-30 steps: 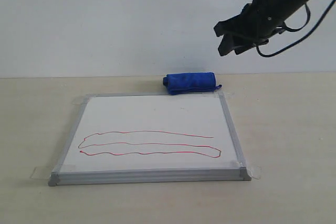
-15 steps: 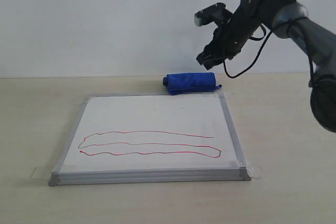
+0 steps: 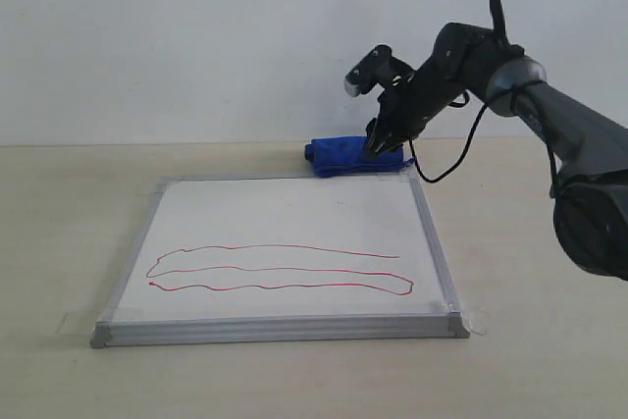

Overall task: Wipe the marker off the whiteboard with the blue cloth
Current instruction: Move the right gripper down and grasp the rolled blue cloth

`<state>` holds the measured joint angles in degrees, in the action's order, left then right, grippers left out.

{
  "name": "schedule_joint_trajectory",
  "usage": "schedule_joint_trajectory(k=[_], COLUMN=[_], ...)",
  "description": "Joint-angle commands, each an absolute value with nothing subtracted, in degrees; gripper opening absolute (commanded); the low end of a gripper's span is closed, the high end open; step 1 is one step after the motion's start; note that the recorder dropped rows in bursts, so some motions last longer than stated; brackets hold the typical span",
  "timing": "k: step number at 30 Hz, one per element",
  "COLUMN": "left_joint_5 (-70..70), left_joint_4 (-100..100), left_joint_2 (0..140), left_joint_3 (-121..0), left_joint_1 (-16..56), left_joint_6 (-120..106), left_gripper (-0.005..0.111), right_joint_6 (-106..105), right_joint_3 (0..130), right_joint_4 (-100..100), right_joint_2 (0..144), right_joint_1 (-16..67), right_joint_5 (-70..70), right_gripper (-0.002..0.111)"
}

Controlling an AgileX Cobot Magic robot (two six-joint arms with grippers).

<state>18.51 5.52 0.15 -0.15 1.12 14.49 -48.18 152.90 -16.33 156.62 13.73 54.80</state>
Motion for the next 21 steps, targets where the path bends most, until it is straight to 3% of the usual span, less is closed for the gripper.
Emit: schedule_joint_trajectory(k=[1,13,18,21], left_joint_5=[18.0,18.0,18.0,18.0], left_joint_4=[5.54,5.54,5.54,5.54], left_joint_2=[0.0,0.0,0.0,0.0], left_joint_3=[0.0,0.0,0.0,0.0], left_joint_1=[1.24,1.24,1.24,1.24], left_joint_6=[15.05,15.05,15.05,15.05], left_gripper=[0.004,0.004,0.004,0.004], right_joint_6=[-58.53,-68.64,-67.42,-66.93], right_joint_3=[153.21,153.21,153.21,153.21], right_joint_4=[-17.35,-15.5,-15.38,-15.28], right_joint_2=[157.83,158.91,160.43,160.69], right_joint_1=[15.41,16.21,16.21,16.21], right_joint_5=[50.99,48.2,45.55,44.73], right_gripper=[0.045,0.046,0.075,0.075])
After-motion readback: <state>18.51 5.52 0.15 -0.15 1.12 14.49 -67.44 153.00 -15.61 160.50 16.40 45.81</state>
